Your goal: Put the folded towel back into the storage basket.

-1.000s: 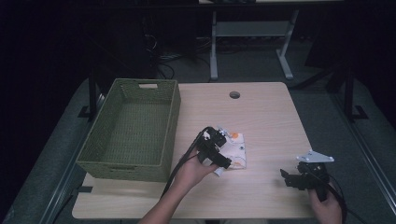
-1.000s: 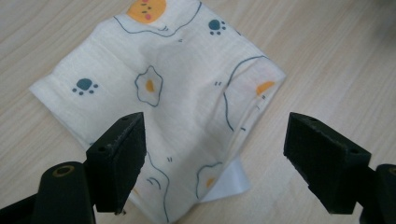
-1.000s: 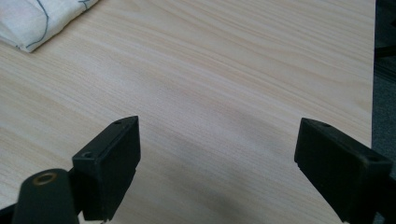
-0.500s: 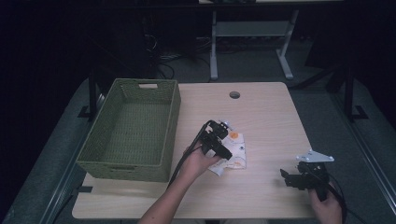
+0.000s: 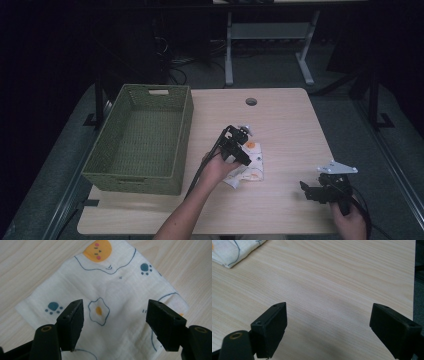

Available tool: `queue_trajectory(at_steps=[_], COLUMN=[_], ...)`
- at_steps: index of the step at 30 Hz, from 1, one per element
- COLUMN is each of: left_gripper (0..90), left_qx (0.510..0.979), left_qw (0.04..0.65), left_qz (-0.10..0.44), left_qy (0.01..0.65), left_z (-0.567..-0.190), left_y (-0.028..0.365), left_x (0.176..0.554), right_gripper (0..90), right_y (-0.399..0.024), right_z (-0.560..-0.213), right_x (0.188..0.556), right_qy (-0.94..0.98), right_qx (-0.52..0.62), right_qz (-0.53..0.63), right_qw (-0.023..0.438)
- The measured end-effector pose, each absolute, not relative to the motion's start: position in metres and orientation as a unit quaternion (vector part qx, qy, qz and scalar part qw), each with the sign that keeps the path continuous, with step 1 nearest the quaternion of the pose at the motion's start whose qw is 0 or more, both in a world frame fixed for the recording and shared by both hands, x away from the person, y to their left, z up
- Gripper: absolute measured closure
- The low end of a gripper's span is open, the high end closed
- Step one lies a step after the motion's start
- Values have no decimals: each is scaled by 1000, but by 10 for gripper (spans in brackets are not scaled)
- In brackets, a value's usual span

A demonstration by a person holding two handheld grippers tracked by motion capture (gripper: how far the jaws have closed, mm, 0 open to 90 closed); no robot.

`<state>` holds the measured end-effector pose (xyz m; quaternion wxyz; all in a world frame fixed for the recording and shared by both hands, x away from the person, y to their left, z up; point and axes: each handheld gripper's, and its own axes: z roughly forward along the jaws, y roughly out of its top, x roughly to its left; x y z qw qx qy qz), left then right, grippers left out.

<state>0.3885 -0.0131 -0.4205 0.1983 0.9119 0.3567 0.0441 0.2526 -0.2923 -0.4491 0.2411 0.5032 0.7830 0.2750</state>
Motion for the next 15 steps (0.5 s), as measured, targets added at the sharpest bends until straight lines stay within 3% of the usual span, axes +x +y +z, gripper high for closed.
queue_trajectory(at_steps=[15], left_gripper=[413], left_qx=[916], left_qw=[151], left_qz=[30], left_qy=[370], left_z=[-436], left_y=[-29], left_x=[400], right_gripper=[142], right_y=[-292], right_z=[-449], right_x=[253], right_qy=[785], right_qx=[502], right_qz=[276], right_qw=[237])
